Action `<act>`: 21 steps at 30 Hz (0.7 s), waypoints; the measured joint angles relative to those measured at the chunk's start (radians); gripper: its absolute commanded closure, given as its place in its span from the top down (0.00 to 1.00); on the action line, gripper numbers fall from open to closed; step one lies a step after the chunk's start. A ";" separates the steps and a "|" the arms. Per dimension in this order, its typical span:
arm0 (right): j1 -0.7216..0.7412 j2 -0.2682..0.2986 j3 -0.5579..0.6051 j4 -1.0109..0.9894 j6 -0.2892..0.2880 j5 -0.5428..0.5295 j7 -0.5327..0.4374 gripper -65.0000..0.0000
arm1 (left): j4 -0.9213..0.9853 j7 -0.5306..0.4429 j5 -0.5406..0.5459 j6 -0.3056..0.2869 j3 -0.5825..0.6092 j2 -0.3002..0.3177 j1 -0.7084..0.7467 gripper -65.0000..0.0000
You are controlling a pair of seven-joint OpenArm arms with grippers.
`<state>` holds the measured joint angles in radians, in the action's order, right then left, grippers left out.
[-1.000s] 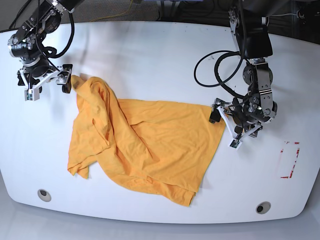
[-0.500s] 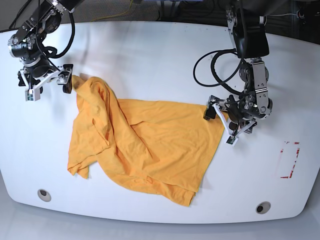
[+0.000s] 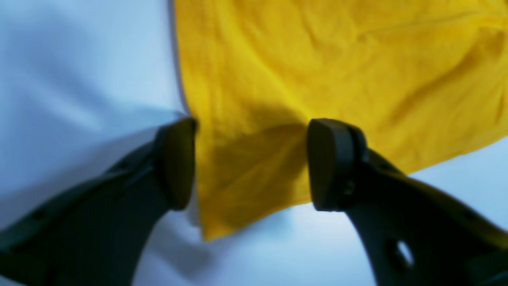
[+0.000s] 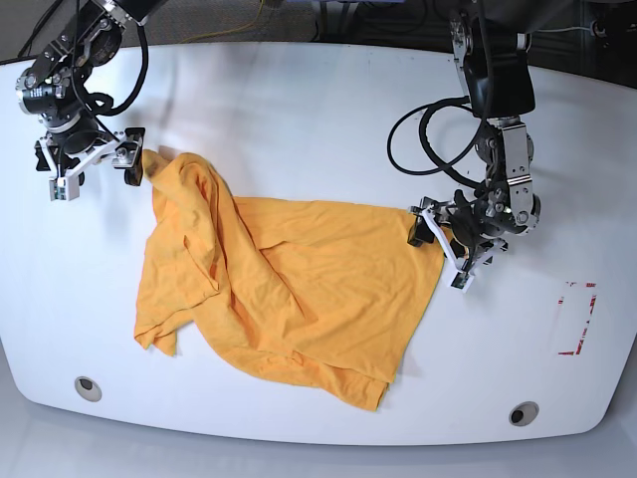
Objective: Layout the t-shirt on the table in an organized manner, then fold the t-shirt properly
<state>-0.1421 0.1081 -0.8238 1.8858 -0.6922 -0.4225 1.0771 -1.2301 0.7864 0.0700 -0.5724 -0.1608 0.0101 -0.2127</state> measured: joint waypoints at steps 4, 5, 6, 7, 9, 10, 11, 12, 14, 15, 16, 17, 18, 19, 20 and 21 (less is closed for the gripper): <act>0.000 0.000 0.000 0.000 0.000 0.000 0.000 0.99 | 0.000 -0.006 0.011 -0.004 0.043 -0.007 0.005 0.47; 0.000 0.000 0.000 0.000 0.000 0.000 0.000 0.99 | 0.000 -0.007 0.012 -0.004 0.050 -0.008 0.007 0.46; 0.000 0.000 0.000 0.000 0.000 0.000 0.000 0.99 | -0.001 -0.007 0.012 -0.004 0.057 -0.010 0.008 0.45; 0.000 0.000 0.000 0.000 0.000 0.000 0.000 0.99 | -0.002 -0.009 0.013 -0.004 0.061 -0.010 0.011 0.44; 0.000 0.000 0.000 0.000 0.000 0.000 0.000 0.99 | -0.002 -0.016 0.015 -0.003 0.069 -0.011 0.014 0.44; 0.000 0.000 0.000 0.000 0.000 0.000 0.000 0.99 | -0.002 -0.021 0.018 -0.004 0.071 -0.011 0.016 0.44; 0.000 0.000 0.000 0.000 0.000 0.000 0.000 0.99 | -0.003 -0.022 0.021 -0.003 0.071 -0.011 0.017 0.44; 0.000 0.000 0.000 0.000 0.000 0.000 0.000 0.99 | -0.004 -0.022 0.022 -0.003 0.071 -0.011 0.017 0.44; 0.000 0.000 0.000 0.000 0.000 0.000 0.000 0.99 | -0.019 -0.016 0.021 -0.004 0.071 -0.012 0.019 0.44; 0.000 0.000 0.000 0.000 0.000 0.000 0.000 0.99 | -0.024 -0.010 0.020 -0.004 0.072 -0.013 0.022 0.44; 0.000 0.000 0.000 0.000 0.000 0.000 0.000 0.99 | -0.034 -0.003 0.019 -0.004 0.072 -0.013 0.026 0.44; -0.001 0.000 0.000 0.000 0.000 0.000 0.000 0.99 | -0.039 0.005 0.017 -0.004 0.072 -0.013 0.028 0.44; -0.001 0.000 0.000 0.000 0.000 0.000 0.000 0.99 | -0.049 0.008 0.016 -0.004 0.072 -0.016 0.032 0.43; 0.000 0.000 0.000 0.000 0.000 0.000 0.000 0.99 | -0.054 0.010 0.013 -0.004 0.072 -0.018 0.035 0.41; -0.001 0.000 0.000 0.000 0.000 0.000 0.000 0.99 | -0.060 0.010 0.012 -0.004 0.072 -0.018 0.036 0.38; -0.001 0.000 0.000 0.000 0.000 0.000 0.000 0.99 | -0.066 0.015 0.010 -0.004 0.074 -0.018 0.038 0.35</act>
<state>-0.1429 0.1081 -0.8242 1.8858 -0.6922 -0.4225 1.0771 -1.2964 0.8017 0.0799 -0.5766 -0.0864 -0.0078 -0.1745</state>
